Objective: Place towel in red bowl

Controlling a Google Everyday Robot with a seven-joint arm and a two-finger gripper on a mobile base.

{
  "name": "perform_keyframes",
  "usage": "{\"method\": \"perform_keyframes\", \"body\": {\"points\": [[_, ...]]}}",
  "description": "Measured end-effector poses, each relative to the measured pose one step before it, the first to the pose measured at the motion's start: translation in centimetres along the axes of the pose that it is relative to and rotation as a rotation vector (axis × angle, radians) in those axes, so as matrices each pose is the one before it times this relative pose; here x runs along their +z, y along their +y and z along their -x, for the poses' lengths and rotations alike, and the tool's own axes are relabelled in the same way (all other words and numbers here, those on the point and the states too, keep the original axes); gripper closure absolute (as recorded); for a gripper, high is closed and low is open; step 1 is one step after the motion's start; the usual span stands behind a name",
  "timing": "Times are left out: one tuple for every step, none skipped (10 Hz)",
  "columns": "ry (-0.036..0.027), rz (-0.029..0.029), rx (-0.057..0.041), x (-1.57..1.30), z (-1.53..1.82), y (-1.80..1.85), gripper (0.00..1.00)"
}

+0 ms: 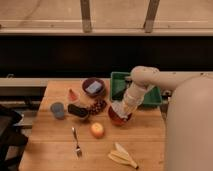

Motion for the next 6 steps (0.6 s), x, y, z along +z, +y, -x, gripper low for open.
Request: {"method": "perform_keyframes", "body": {"points": [[0.00847,0.01530,-0.02130,0.497,0.200,0.498,0.62],[0.01023,0.01322,-0.02305,0.644,0.093,0.487,0.52],[0.00676,0.00886,-0.01131,0.313,-0.010,0.145,0.43],[0.00760,0.00789,-0.01115,0.355,-0.120,0.013,0.39],[0.00750,0.00750,-0.00866,0.287,-0.044,0.060,0.39],[0.00394,0.01234,-0.00390,0.176,-0.041,-0.054,0.39]]}}
